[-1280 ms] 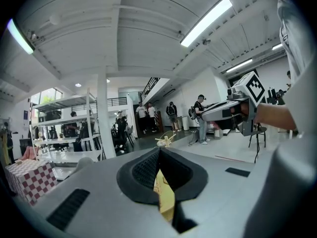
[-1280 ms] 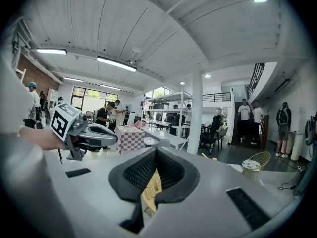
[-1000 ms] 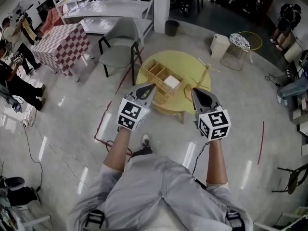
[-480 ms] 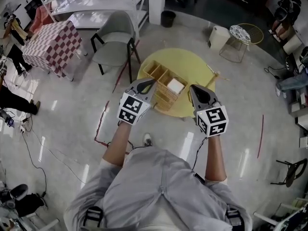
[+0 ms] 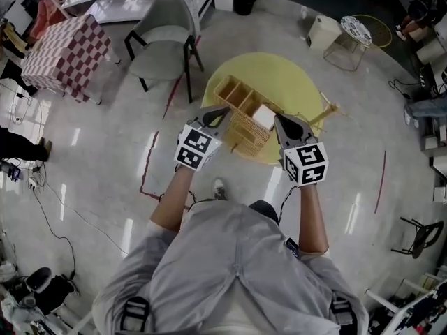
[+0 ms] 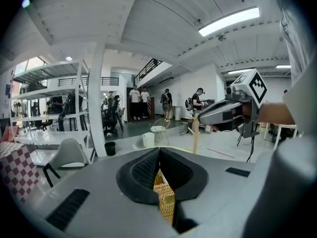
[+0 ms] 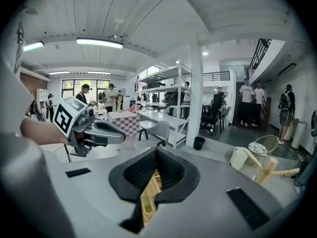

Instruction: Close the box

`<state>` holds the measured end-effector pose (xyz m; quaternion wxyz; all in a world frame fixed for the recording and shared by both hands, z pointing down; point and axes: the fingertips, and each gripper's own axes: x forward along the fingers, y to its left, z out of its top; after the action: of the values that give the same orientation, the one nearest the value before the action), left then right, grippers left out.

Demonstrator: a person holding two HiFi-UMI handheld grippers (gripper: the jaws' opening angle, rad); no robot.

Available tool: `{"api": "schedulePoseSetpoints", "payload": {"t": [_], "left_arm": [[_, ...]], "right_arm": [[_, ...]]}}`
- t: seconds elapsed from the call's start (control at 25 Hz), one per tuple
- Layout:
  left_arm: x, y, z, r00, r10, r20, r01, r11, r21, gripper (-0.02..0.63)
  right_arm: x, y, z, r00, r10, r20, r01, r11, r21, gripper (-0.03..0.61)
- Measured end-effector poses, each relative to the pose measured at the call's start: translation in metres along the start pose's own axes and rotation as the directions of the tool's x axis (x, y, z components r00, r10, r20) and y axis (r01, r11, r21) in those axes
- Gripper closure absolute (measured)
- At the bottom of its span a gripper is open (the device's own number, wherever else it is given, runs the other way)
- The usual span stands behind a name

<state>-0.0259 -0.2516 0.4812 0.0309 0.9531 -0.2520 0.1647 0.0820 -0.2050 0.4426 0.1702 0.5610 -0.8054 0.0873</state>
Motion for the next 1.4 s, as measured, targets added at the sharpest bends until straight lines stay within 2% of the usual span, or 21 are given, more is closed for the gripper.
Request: {"api": "schedulePoseSetpoints", "payload": {"t": [0.32, 0.6, 0.68, 0.72, 1.0, 1.16, 1.4], "left_arm": [[0.023, -0.005, -0.046, 0.996, -0.025, -0.089, 0.017, 0.996, -0.091, 0.583], [0.044, -0.015, -0.094, 0.983, -0.007, -0.181, -0.027, 0.982, -0.188, 0.581], [0.049, -0.022, -0.114, 0.973, -0.018, -0.231, -0.030, 0.979, -0.202, 0.507], [0.051, -0.025, -0.125, 0.966, -0.024, -0.257, -0.031, 0.978, -0.208, 0.497], [0.054, -0.046, -0.184, 0.924, -0.068, -0.376, -0.030, 0.968, -0.248, 0.492], [0.058, -0.055, -0.221, 0.891, -0.093, -0.444, -0.029, 0.965, -0.261, 0.494], [0.062, -0.070, -0.265, 0.853, -0.145, -0.502, -0.022, 0.950, -0.312, 0.494]], "right_arm": [[0.026, -0.013, -0.036, 0.996, 0.039, -0.079, -0.040, 0.999, -0.007, 0.555], [0.046, -0.022, -0.061, 0.984, 0.112, -0.139, -0.115, 0.993, -0.019, 0.555], [0.049, -0.025, -0.068, 0.981, 0.124, -0.146, -0.128, 0.992, -0.015, 0.555], [0.051, -0.026, -0.071, 0.980, 0.130, -0.150, -0.133, 0.991, -0.013, 0.555], [0.056, -0.022, -0.095, 0.967, 0.162, -0.195, -0.165, 0.986, 0.002, 0.555], [0.056, -0.019, -0.107, 0.961, 0.168, -0.222, -0.170, 0.985, 0.009, 0.555], [0.054, -0.017, -0.122, 0.954, 0.158, -0.253, -0.159, 0.987, 0.019, 0.555]]}}
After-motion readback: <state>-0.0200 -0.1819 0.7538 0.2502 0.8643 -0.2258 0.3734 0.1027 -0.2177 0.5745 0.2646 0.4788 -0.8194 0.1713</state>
